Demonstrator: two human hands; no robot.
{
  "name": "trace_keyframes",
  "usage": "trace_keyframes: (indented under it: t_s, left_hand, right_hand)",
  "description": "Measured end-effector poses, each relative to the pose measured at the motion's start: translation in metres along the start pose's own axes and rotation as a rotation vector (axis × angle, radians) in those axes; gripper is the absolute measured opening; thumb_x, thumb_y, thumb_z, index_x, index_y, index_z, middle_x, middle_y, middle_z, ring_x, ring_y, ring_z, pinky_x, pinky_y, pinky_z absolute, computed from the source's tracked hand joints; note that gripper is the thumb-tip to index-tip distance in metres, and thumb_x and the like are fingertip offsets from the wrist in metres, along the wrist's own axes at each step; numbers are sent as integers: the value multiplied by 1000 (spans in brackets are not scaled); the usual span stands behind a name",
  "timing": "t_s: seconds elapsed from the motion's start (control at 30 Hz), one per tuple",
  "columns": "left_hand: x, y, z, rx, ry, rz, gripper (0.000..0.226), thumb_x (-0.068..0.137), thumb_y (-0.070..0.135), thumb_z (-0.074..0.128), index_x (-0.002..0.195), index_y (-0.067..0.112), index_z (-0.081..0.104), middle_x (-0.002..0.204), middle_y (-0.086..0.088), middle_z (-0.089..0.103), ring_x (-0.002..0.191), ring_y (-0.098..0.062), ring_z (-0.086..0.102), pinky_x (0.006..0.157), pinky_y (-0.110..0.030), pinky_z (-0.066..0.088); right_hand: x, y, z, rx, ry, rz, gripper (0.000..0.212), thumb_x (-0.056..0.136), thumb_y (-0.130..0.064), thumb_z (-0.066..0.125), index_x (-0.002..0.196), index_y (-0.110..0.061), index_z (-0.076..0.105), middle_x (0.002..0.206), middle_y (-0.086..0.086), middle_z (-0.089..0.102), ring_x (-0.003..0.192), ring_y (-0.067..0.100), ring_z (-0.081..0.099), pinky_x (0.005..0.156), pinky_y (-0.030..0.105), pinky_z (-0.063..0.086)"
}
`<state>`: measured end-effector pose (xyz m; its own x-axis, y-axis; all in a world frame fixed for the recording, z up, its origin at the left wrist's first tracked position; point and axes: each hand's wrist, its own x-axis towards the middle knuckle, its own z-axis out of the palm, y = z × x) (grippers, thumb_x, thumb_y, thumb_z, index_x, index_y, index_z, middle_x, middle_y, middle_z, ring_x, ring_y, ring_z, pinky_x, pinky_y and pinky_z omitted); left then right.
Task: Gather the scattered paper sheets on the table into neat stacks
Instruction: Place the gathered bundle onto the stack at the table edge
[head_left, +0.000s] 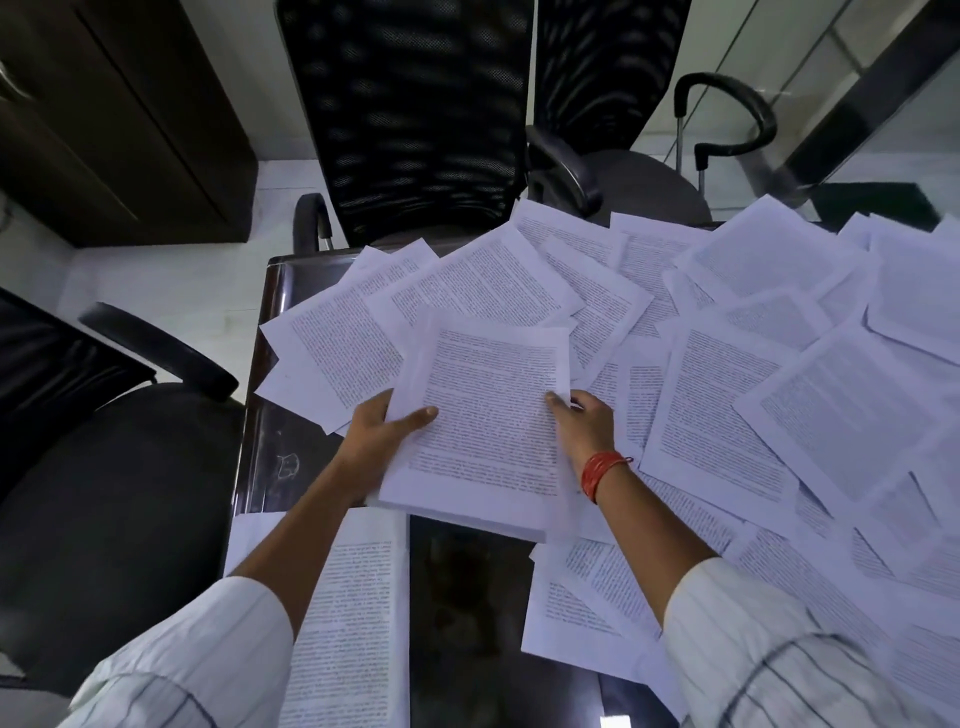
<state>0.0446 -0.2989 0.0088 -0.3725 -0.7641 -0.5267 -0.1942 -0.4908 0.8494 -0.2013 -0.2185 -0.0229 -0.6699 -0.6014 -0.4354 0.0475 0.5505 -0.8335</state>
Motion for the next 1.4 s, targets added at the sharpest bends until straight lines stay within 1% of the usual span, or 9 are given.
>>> trace_keyframes:
  t_s: [0.3, 0.53, 0.67, 0.77, 0.93, 1.0, 1.13, 1.27, 1.4]
  left_hand:
    - [-5, 12, 8, -41, -160, -246, 25, 88, 4, 68, 107, 20, 67, 98, -5, 77, 90, -31, 73, 75, -43, 62]
    - [7, 10, -42, -236, 244, -119, 29, 80, -8, 68, 102, 10, 65, 102, -11, 68, 98, -35, 64, 77, -47, 56]
    - [18, 12, -82, -374, 377, -153, 48, 70, -3, 77, 114, 10, 65, 117, -15, 68, 106, -40, 64, 84, -55, 55]
    - [21, 14, -88, -376, 386, -173, 43, 75, 5, 76, 115, 14, 62, 113, -12, 67, 100, -35, 65, 67, -43, 55]
    - [24, 16, -87, -435, 377, -132, 40, 78, 9, 76, 111, 23, 60, 122, -11, 64, 113, -36, 60, 96, -58, 50]
    - [23, 13, -90, -454, 375, -153, 47, 75, 9, 78, 117, 23, 60, 126, -12, 63, 118, -38, 59, 98, -60, 49]
    - [8, 8, -91, -425, 392, -180, 29, 84, 4, 70, 105, 22, 58, 107, -7, 61, 103, -30, 59, 82, -45, 52]
    - [-7, -6, -103, -357, 353, -217, 36, 80, 0, 71, 113, 12, 62, 104, -13, 66, 86, -30, 64, 66, -39, 55]
    - [-16, -24, -102, -256, 277, -259, 31, 77, -11, 66, 105, 2, 69, 107, -24, 69, 85, -38, 68, 77, -49, 59]
  right_hand:
    - [-10, -10, 12, -107, -128, -104, 38, 99, -45, 48, 102, -8, 57, 89, -4, 59, 79, 12, 56, 76, 29, 41]
    - [16, -27, 34, -547, -57, -412, 56, 92, -43, 61, 132, -7, 48, 124, 13, 61, 117, 28, 56, 93, 37, 49]
    - [31, -38, 71, -908, -195, -612, 82, 87, -51, 65, 147, -7, 31, 154, 21, 32, 144, 37, 28, 115, 53, 31]
    - [30, -36, 100, -1121, -283, -576, 96, 86, -68, 49, 155, -15, 9, 164, 14, 2, 151, 34, 1, 121, 56, 6]
    - [27, -10, 116, -1177, -224, -523, 103, 77, -86, 31, 154, -20, 13, 165, 8, 4, 151, 33, 1, 113, 66, -4]
    - [25, -9, 114, -1197, -162, -545, 90, 82, -79, 33, 149, -20, 25, 161, 10, 20, 150, 34, 13, 111, 68, -3]
    - [21, -21, 101, -1250, -82, -571, 35, 97, -28, 49, 131, -19, 46, 131, 8, 57, 128, 28, 48, 115, 62, 19]
    - [30, -47, 72, -582, 82, -584, 27, 99, -10, 49, 122, -8, 63, 115, 15, 70, 109, 33, 65, 95, 46, 52]
    - [21, -53, 59, -396, -18, -988, 32, 91, 6, 57, 121, -3, 66, 118, 14, 69, 111, 26, 65, 97, 38, 54]
